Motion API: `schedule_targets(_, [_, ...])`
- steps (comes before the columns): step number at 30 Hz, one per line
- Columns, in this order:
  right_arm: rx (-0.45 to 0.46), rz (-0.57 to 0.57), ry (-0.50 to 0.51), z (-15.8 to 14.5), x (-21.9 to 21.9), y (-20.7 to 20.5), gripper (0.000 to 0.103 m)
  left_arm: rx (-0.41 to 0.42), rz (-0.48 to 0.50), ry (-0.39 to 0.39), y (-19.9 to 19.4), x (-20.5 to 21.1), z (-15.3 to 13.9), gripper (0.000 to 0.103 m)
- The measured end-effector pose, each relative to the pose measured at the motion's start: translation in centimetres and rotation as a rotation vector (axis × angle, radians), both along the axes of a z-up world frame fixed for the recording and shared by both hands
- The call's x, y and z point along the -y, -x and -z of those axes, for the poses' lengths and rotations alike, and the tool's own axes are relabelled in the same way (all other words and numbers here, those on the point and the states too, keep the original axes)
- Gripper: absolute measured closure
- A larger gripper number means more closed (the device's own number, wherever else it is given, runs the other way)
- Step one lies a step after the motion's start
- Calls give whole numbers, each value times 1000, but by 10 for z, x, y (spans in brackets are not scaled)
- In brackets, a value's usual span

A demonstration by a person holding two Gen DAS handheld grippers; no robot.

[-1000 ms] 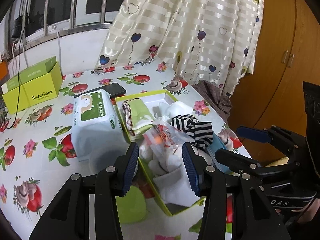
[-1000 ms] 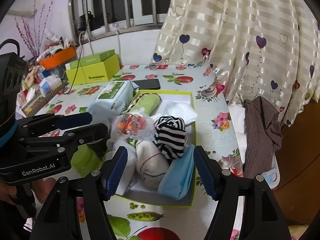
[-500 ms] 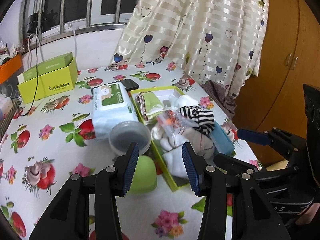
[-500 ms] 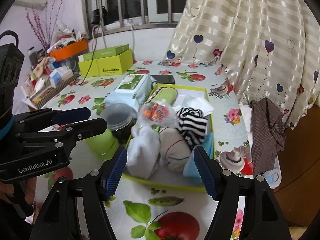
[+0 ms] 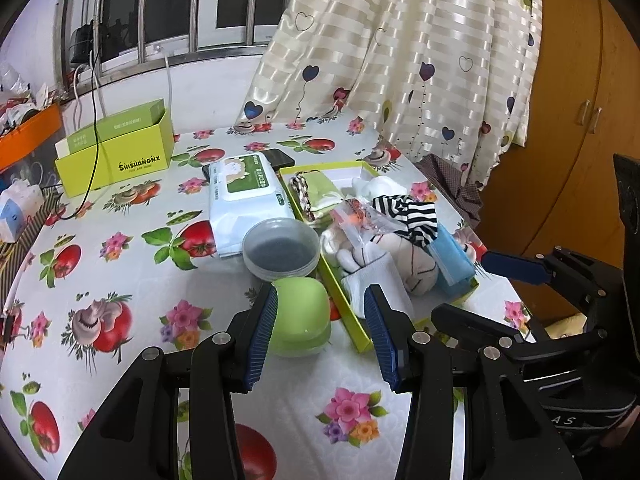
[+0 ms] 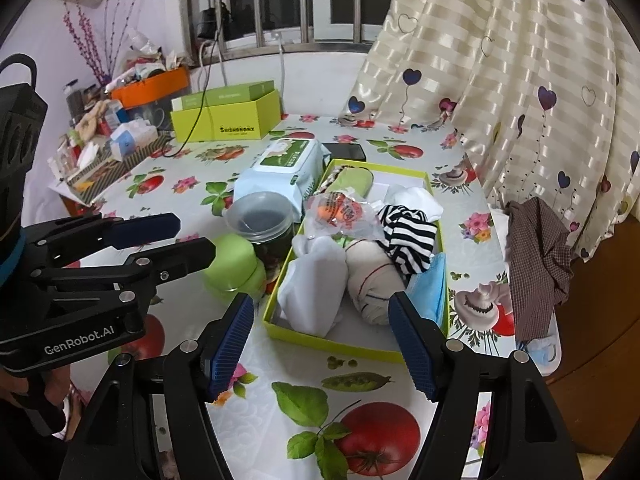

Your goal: Organize soft objects

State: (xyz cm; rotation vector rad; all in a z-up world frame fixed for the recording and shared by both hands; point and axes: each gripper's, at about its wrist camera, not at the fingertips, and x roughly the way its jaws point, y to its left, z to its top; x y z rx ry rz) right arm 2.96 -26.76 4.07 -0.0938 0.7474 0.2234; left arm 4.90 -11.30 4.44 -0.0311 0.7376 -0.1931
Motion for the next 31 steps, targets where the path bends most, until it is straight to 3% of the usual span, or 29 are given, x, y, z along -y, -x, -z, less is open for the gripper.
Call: schedule_targets(31, [-17, -15, 14, 5, -11, 5, 32, 4, -31, 8, 7, -5, 5, 56])
